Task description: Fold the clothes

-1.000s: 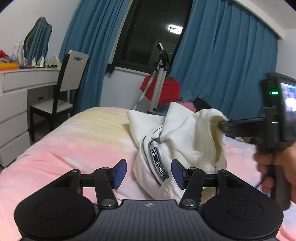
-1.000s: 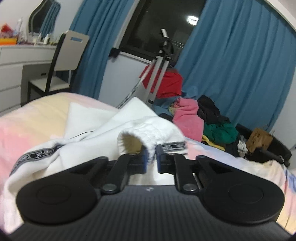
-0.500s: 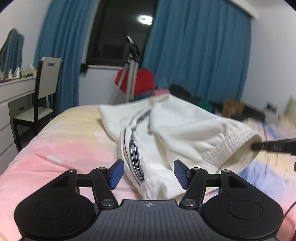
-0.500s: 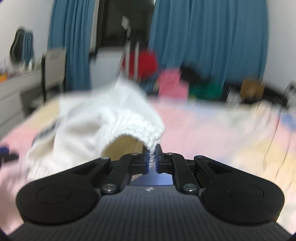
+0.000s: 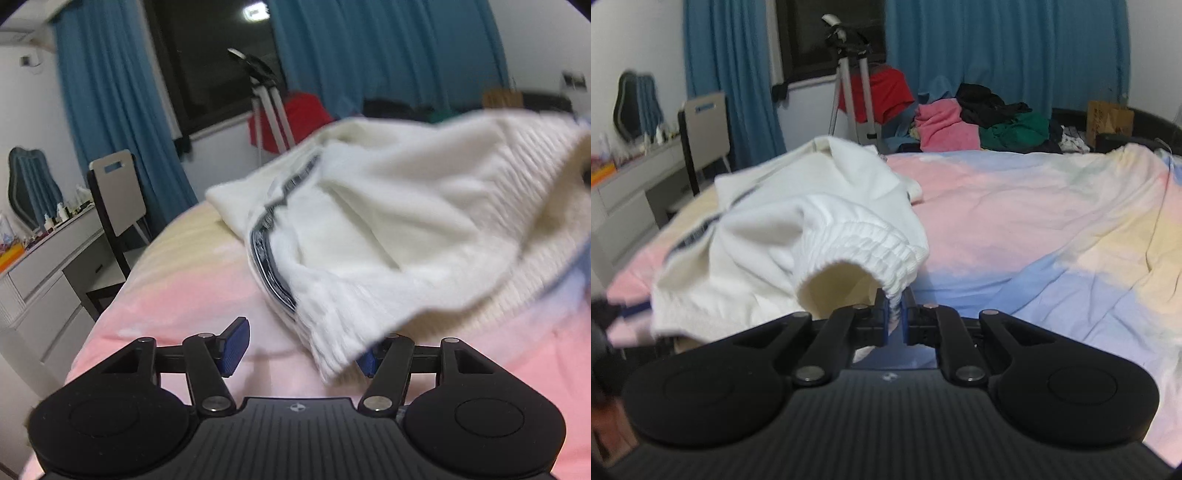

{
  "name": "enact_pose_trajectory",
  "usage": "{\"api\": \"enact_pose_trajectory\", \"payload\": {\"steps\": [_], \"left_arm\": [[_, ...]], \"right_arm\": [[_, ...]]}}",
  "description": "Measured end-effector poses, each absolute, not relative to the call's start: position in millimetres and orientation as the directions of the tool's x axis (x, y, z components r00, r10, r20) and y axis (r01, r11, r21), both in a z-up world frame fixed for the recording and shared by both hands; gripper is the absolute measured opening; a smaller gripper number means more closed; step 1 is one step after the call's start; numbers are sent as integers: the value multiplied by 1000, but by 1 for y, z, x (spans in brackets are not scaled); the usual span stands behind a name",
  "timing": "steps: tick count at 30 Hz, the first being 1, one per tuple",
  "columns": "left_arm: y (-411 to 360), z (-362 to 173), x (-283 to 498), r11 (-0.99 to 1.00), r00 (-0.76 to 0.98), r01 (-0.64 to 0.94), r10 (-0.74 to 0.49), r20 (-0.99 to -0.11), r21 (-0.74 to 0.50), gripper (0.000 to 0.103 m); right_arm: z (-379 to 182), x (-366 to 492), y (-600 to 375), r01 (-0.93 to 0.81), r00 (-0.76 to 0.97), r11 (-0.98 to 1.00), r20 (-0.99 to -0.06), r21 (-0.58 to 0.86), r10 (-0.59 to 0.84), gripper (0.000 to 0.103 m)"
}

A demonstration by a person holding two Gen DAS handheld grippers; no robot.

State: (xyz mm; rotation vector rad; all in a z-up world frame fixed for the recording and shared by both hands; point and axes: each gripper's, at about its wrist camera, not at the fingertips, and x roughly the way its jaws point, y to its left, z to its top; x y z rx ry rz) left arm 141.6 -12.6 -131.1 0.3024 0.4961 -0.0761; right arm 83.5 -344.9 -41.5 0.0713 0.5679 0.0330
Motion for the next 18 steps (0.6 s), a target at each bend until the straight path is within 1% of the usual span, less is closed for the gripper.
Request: {"api": "enact_pose_trajectory", "payload": {"steps": [1, 2, 3, 5, 7, 10, 12, 13, 14, 16, 18], "left_arm": [[-7, -129, 146, 965, 875, 129, -3, -484, 227, 47], [0, -127, 148, 978, 872, 110, -10, -490, 177, 28], [7, -124, 150, 988, 870, 91, -17, -493, 127, 20], [25, -113, 147, 998, 883, 50, -33, -468, 24, 13], [45, -97, 142, 997, 907, 11, -44, -418, -82, 11], [87, -70, 133, 951, 936, -27, -84, -342, -307, 10], [118, -62, 135, 902, 943, -64, -86, -323, -427, 10], [134, -62, 137, 878, 940, -93, -78, -332, -469, 10], [150, -66, 141, 854, 930, -133, -68, -361, -503, 10], [177, -81, 153, 807, 898, -215, -58, -436, -550, 10], [191, -99, 166, 775, 857, -286, -56, -512, -564, 10]], "right_arm": [[-44, 85, -341, -18, 842, 999, -538, 51, 43, 11], [-45, 85, -337, -26, 842, 999, -538, 24, 34, 11], [-47, 85, -331, -38, 843, 999, -537, -7, 28, 12], [-49, 84, -319, -75, 849, 995, -528, -71, 26, 12], [-50, 81, -300, -126, 857, 980, -515, -152, 30, 13], [-58, 70, -271, -216, 862, 937, -504, -274, 51, 14], [-63, 62, -252, -274, 863, 895, -500, -351, 68, 14], [-66, 58, -242, -302, 863, 870, -499, -389, 77, 15], [-69, 55, -234, -331, 859, 849, -503, -412, 90, 15], [-75, 51, -221, -392, 835, 827, -533, -403, 136, 16], [-76, 47, -213, -429, 825, 818, -534, -384, 183, 17]]}}
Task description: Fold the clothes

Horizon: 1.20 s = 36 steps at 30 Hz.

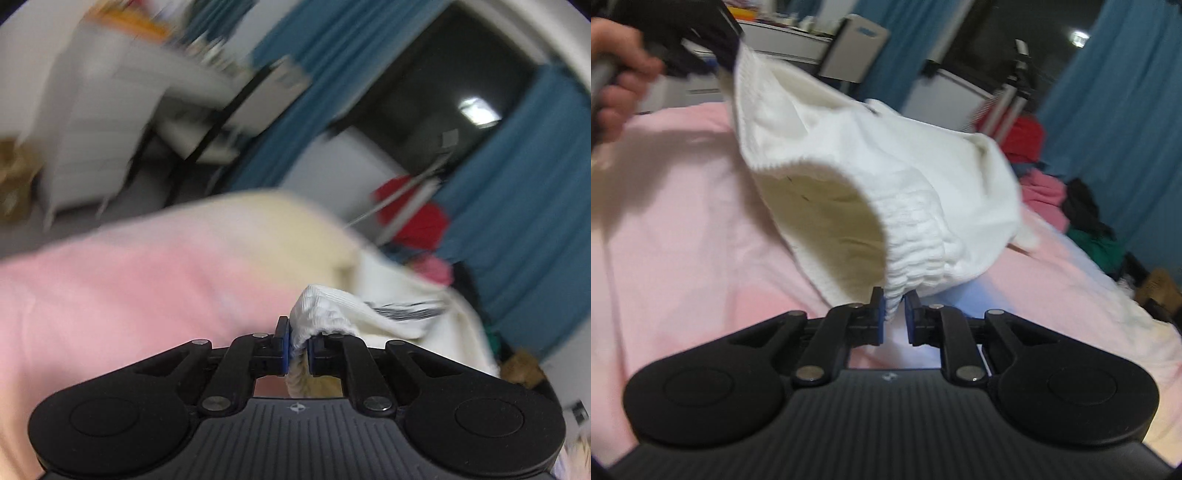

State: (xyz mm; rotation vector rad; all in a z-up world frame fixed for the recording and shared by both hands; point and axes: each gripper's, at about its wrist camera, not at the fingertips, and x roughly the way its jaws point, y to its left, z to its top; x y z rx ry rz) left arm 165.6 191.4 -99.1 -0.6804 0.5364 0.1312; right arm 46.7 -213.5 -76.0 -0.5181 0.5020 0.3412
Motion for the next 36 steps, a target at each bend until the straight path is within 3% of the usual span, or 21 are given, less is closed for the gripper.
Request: {"api": "enact_pose_trajectory", "payload": {"steps": [4, 6, 9, 10, 11, 13, 15, 19, 22, 25, 27, 28, 32, 33, 36], "left_arm": [[201, -104, 179, 820, 821, -272, -74, -566, -503, 11], [200, -92, 175, 861, 814, -222, -94, -573, -457, 21], [188, -76, 159, 922, 802, -144, -105, -588, -360, 43], [186, -73, 153, 934, 795, -124, -108, -597, -334, 54], [184, -71, 150, 941, 786, -118, -108, -609, -318, 65], [179, -69, 141, 944, 767, -113, -115, -631, -310, 76], [177, -65, 131, 938, 762, -96, -147, -631, -334, 80], [174, -58, 131, 918, 786, -27, -225, -576, -395, 91], [178, -62, 143, 898, 803, -16, -251, -541, -441, 94], [185, -80, 166, 854, 799, -75, -257, -543, -515, 94], [188, -94, 181, 817, 793, -115, -267, -548, -564, 88], [187, -101, 188, 800, 785, -124, -283, -551, -587, 80], [188, -122, 207, 763, 777, -152, -301, -553, -628, 23], [190, -123, 210, 766, 784, -160, -284, -551, -622, 16], [212, -129, 214, 703, 820, -214, -248, -516, -678, 15]], "right_arm": [[-58, 44, -225, -435, 828, 868, -485, -240, 280, 17], [-50, 41, -233, -422, 837, 887, -456, -186, 302, 17], [-46, 37, -233, -429, 838, 881, -453, -200, 305, 16], [-47, 36, -231, -446, 827, 872, -467, -204, 314, 17], [-47, 35, -228, -465, 816, 861, -477, -205, 326, 21], [-47, 33, -221, -509, 794, 839, -483, -195, 369, 58], [-47, 30, -214, -551, 770, 814, -487, -184, 411, 69], [-39, 30, -213, -556, 752, 824, -489, -111, 442, 69], [-27, 38, -235, -522, 744, 851, -458, 57, 487, 69], [-19, 51, -266, -435, 756, 854, -399, 287, 519, 69], [-17, 61, -290, -351, 777, 832, -363, 429, 515, 69], [-21, 67, -299, -295, 792, 833, -368, 468, 487, 69], [-46, 88, -325, -103, 795, 822, -449, 560, 407, 71], [-54, 93, -330, -62, 787, 807, -469, 588, 401, 71], [-74, 101, -339, 2, 764, 719, -465, 695, 447, 48]]}}
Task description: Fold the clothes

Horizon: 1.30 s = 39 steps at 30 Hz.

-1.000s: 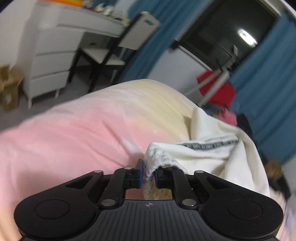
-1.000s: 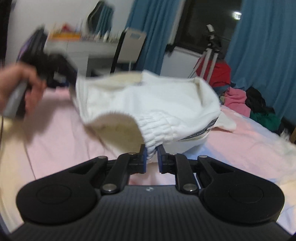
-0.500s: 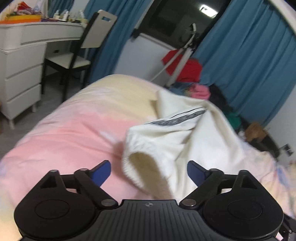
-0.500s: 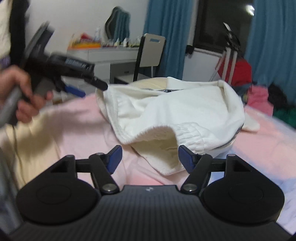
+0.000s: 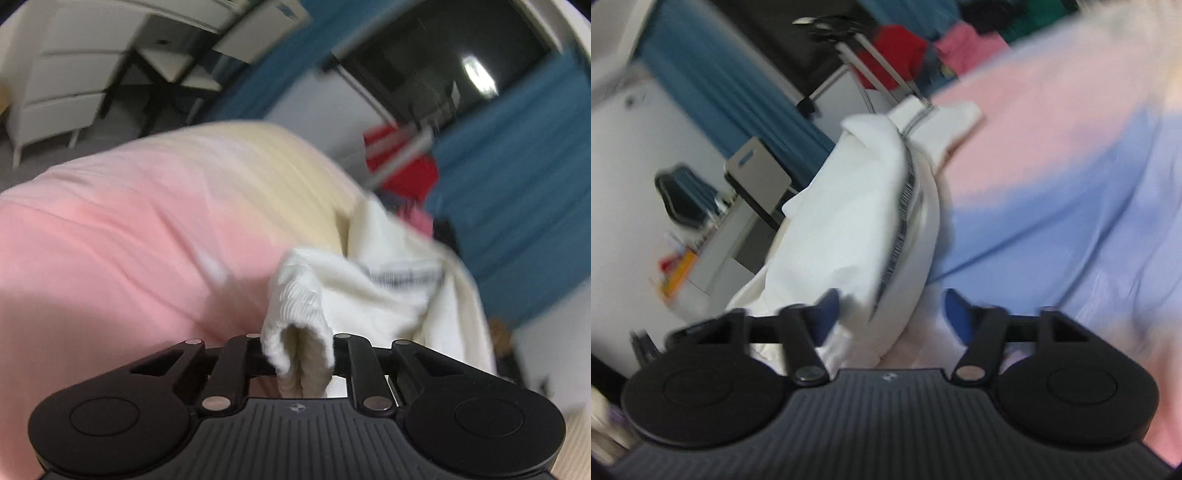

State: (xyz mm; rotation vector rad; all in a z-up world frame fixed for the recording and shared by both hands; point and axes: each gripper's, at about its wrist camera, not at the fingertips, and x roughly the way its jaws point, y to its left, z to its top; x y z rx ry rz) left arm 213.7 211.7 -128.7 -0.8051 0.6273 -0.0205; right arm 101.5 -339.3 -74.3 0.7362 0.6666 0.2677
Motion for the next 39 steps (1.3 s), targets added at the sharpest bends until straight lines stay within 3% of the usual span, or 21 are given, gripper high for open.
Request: {"api": "enact_pose_trajectory", "payload": {"steps": [2, 11, 14, 17, 20, 25, 29, 34, 37, 39], "left_arm": [[226, -135, 217, 662, 833, -252, -222, -506, -706, 15], [233, -157, 220, 658, 825, -267, -221, -520, -704, 15], [231, -153, 217, 690, 825, -263, -202, -528, -674, 17], [228, -153, 216, 696, 826, -266, -192, -529, -667, 18], [228, -153, 220, 694, 827, -266, -191, -528, -669, 18], [231, -155, 220, 684, 831, -259, -202, -518, -682, 18], [233, -155, 219, 676, 831, -256, -212, -514, -691, 18], [236, -157, 217, 657, 836, -244, -231, -498, -714, 22], [237, -157, 216, 647, 841, -232, -243, -484, -726, 21], [236, -152, 217, 662, 843, -222, -238, -482, -716, 16]], "right_arm": [[-82, 104, -335, -21, 751, 665, -427, 747, 503, 37], [-107, 140, -275, -89, 709, 712, -458, 696, 537, 36], [-102, 149, -251, -148, 727, 779, -467, 609, 503, 26], [-96, 152, -223, -226, 736, 863, -502, 451, 455, 26], [-82, 146, -223, -263, 751, 853, -459, 451, 475, 28], [-55, 142, -250, -333, 733, 706, -299, 625, 611, 28], [-54, 144, -274, -335, 653, 545, -227, 769, 722, 30], [-81, 141, -285, -138, 636, 647, -434, 750, 639, 31], [-104, 143, -278, -106, 604, 636, -459, 764, 651, 30], [-110, 145, -271, -101, 605, 626, -451, 773, 656, 20]]}}
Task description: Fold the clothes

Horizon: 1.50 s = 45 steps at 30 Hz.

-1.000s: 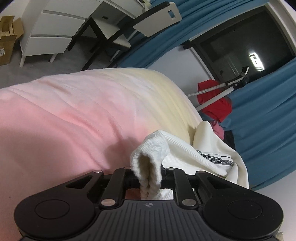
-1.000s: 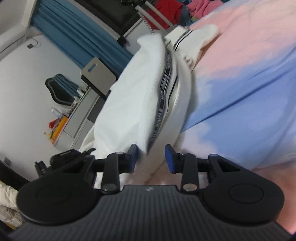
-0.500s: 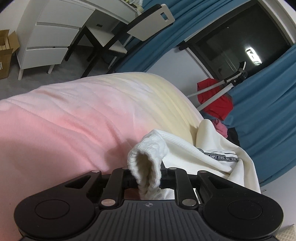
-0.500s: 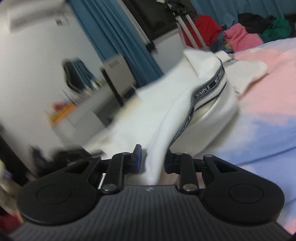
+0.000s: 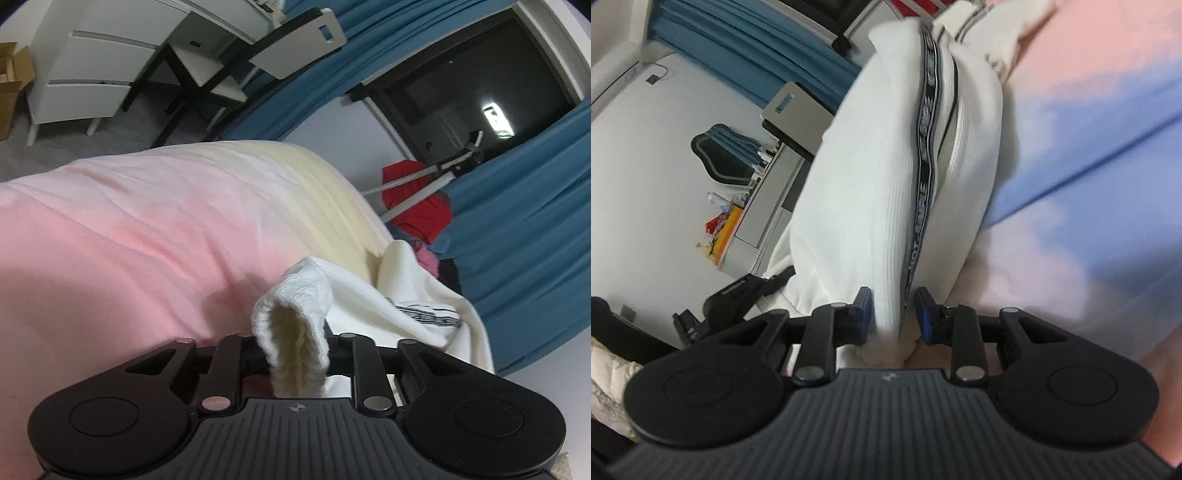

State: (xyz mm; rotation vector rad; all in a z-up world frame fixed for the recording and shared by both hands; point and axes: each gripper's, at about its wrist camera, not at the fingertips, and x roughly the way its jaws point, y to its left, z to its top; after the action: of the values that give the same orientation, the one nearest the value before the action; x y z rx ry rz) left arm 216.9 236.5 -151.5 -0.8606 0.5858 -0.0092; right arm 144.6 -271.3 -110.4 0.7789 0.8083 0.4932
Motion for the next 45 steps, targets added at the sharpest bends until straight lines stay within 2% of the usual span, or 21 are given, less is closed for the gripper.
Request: {"api": "enact_pose_trajectory", "payload": {"steps": [1, 6, 11, 15, 19, 21, 24, 27, 29, 31, 32, 33, 34, 40, 43, 45], "left_arm": [[236, -147, 218, 674, 846, -216, -233, -480, -707, 15], [239, -94, 229, 743, 884, -186, -159, -440, -643, 13], [280, -21, 265, 784, 919, -210, -46, -392, -584, 13], [299, 4, 308, 862, 890, -312, 119, -440, -399, 14], [311, -29, 347, 901, 812, -353, 161, -561, -252, 15], [316, -50, 355, 901, 784, -359, 150, -602, -244, 16], [323, -67, 355, 896, 780, -356, 129, -613, -264, 19], [324, -67, 350, 907, 775, -339, 118, -621, -250, 35], [323, -61, 342, 916, 769, -343, 144, -623, -211, 80], [319, -52, 325, 925, 771, -351, 197, -606, -146, 99], [315, -46, 315, 930, 776, -349, 216, -592, -118, 101], [311, -40, 305, 934, 782, -341, 222, -582, -103, 101], [307, -35, 296, 937, 785, -336, 219, -579, -101, 101], [261, 4, 215, 960, 850, -240, 136, -509, -143, 101], [225, 20, 167, 976, 886, -152, 63, -460, -159, 101], [202, 29, 130, 974, 910, -78, -18, -414, -214, 102]], "right_arm": [[-110, 143, -268, -98, 614, 628, -450, 772, 649, 15], [-104, 121, -251, -46, 644, 556, -401, 830, 652, 12], [-82, 109, -187, -159, 603, 477, -297, 864, 740, 13], [-78, 122, -107, -206, 540, 393, -230, 896, 809, 13], [-92, 140, -39, -205, 504, 460, -310, 864, 806, 13], [-103, 148, -24, -185, 489, 523, -383, 832, 784, 14], [-109, 152, -23, -199, 462, 541, -409, 817, 787, 15], [-98, 154, -21, -261, 442, 577, -436, 774, 784, 18], [-87, 155, -24, -277, 441, 580, -435, 766, 785, 28], [-77, 153, -29, -273, 451, 599, -450, 753, 771, 50], [-72, 151, -32, -274, 454, 600, -449, 752, 770, 61], [-64, 148, -36, -285, 453, 592, -438, 754, 777, 82], [-56, 143, -39, -301, 458, 595, -434, 746, 776, 86], [1, 88, -74, -421, 581, 730, -459, 538, 672, 85], [29, 65, -119, -462, 668, 785, -420, 412, 614, 85], [44, 53, -142, -463, 722, 816, -387, 345, 573, 85]]}}
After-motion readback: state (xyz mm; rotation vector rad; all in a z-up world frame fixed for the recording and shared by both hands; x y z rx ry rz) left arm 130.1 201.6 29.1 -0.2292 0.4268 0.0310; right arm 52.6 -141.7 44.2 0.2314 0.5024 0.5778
